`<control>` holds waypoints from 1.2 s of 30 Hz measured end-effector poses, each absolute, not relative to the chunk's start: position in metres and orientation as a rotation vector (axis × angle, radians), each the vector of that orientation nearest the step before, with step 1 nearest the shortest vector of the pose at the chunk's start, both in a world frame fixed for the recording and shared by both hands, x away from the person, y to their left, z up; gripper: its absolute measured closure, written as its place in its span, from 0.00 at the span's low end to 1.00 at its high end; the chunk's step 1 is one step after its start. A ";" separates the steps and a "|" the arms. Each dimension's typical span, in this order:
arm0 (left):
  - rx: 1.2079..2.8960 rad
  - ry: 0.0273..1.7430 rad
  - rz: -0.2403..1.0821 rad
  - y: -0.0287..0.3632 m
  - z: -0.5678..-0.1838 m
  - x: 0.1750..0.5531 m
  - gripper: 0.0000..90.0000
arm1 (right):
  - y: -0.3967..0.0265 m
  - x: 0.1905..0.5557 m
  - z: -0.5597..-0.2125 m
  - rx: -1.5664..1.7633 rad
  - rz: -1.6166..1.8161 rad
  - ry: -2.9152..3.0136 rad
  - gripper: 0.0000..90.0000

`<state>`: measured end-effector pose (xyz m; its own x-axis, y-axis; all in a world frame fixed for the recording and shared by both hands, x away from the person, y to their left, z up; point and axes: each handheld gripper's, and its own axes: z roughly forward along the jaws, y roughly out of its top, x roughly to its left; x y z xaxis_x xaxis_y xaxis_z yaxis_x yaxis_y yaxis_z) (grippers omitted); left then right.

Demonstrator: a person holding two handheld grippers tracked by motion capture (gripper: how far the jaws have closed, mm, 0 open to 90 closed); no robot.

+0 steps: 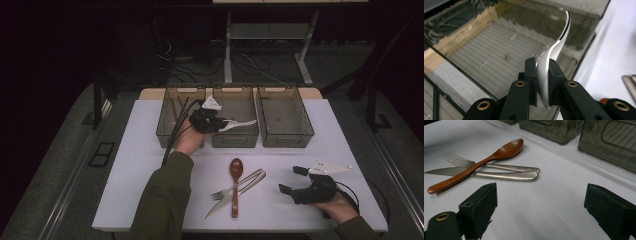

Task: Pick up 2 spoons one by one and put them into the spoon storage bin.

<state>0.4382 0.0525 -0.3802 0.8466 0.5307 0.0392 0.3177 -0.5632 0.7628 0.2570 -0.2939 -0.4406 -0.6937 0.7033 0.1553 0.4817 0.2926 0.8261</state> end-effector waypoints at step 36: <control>2.075 0.593 0.194 0.068 -0.367 0.391 0.47 | -0.292 0.257 -0.442 1.094 1.338 2.331 0.13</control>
<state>0.3909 0.0679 -0.3670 0.8705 0.4833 -0.0928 0.3354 -0.4446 0.8306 0.2570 -0.2921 -0.4418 -0.6911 0.7066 0.1519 0.4875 0.3005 0.8198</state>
